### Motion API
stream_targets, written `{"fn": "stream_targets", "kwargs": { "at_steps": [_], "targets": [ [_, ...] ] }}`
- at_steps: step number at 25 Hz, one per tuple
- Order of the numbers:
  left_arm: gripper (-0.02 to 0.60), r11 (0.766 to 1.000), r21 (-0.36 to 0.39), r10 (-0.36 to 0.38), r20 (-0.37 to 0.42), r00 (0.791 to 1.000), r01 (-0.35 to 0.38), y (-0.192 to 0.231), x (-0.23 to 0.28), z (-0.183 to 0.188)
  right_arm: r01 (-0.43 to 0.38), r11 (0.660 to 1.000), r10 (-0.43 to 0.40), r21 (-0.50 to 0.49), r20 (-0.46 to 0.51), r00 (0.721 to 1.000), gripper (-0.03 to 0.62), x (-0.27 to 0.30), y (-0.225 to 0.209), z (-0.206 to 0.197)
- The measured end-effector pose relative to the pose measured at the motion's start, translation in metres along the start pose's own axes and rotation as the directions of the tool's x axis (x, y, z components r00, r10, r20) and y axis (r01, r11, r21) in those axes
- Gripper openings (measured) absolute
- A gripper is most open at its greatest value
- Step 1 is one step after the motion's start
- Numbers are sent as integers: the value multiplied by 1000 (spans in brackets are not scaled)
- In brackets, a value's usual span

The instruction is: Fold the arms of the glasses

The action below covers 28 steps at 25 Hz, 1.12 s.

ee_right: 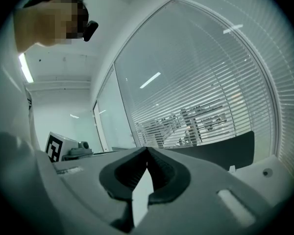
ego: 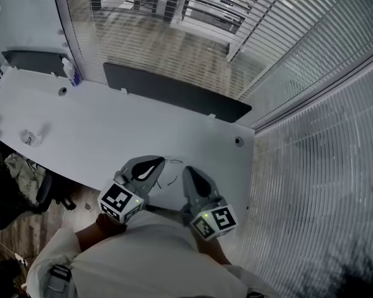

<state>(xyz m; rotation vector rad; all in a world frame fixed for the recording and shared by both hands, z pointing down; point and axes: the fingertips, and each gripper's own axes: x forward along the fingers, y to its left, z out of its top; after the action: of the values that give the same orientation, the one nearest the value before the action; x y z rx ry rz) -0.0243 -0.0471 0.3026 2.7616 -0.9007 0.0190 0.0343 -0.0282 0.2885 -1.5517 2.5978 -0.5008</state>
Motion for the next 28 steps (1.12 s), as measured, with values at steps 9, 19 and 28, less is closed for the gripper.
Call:
{"fn": "stream_targets", "kwargs": {
  "at_steps": [9, 19, 28],
  "targets": [
    [3, 1000, -17, 1, -23, 1000, -1, -6, 13, -4, 20, 1000, -20, -8, -32, 999, 0, -1, -18, -1],
    [3, 994, -111, -32, -174, 984, 12, -22, -10, -77, 67, 995, -55, 77, -146, 988, 2, -32, -12, -61],
    [3, 999, -49, -25, -244, 969, 13, -9, -8, -100, 123, 991, -110, 58, -185, 977, 2, -33, -30, -82]
  ]
}}
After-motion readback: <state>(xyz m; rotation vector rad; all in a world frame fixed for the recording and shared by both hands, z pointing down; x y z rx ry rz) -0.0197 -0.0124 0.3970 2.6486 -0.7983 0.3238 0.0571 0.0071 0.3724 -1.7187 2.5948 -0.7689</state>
